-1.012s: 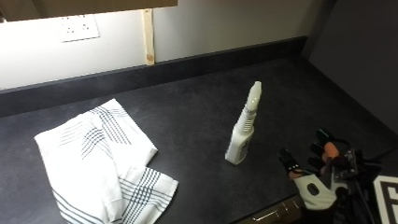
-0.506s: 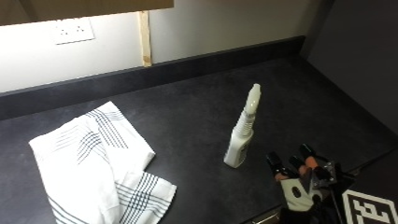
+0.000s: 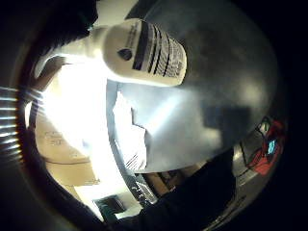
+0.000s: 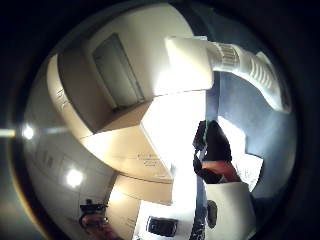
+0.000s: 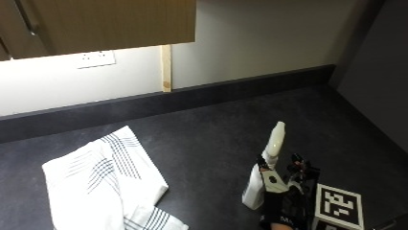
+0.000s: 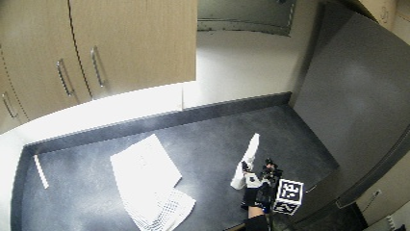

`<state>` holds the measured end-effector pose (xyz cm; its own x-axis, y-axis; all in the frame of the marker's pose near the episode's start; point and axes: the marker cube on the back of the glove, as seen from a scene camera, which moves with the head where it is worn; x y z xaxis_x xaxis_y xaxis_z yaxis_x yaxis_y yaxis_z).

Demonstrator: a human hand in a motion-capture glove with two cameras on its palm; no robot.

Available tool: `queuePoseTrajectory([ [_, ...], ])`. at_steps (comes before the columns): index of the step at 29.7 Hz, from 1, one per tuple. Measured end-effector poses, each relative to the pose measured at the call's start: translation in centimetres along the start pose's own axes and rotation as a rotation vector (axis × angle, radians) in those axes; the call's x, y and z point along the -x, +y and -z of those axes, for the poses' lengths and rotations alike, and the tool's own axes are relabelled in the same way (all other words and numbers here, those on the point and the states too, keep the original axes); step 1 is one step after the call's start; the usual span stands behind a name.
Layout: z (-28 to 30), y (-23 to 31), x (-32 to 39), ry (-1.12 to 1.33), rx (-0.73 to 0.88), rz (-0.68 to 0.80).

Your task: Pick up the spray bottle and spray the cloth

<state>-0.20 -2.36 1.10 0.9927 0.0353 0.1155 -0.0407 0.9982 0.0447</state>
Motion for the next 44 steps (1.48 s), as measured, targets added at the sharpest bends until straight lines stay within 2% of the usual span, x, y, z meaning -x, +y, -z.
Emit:
queuePoseTrajectory([
  [2, 1.2, 0.6, -1.6, 0.128, -0.001, 0.007],
  [7, 2.1, -0.9, -3.4, 0.170, -0.044, 0.005],
  [25, 0.6, -0.7, -2.4, 0.057, -0.022, 0.098],
  [44, 3.0, -3.0, -2.4, 0.066, -0.017, 0.102],
])
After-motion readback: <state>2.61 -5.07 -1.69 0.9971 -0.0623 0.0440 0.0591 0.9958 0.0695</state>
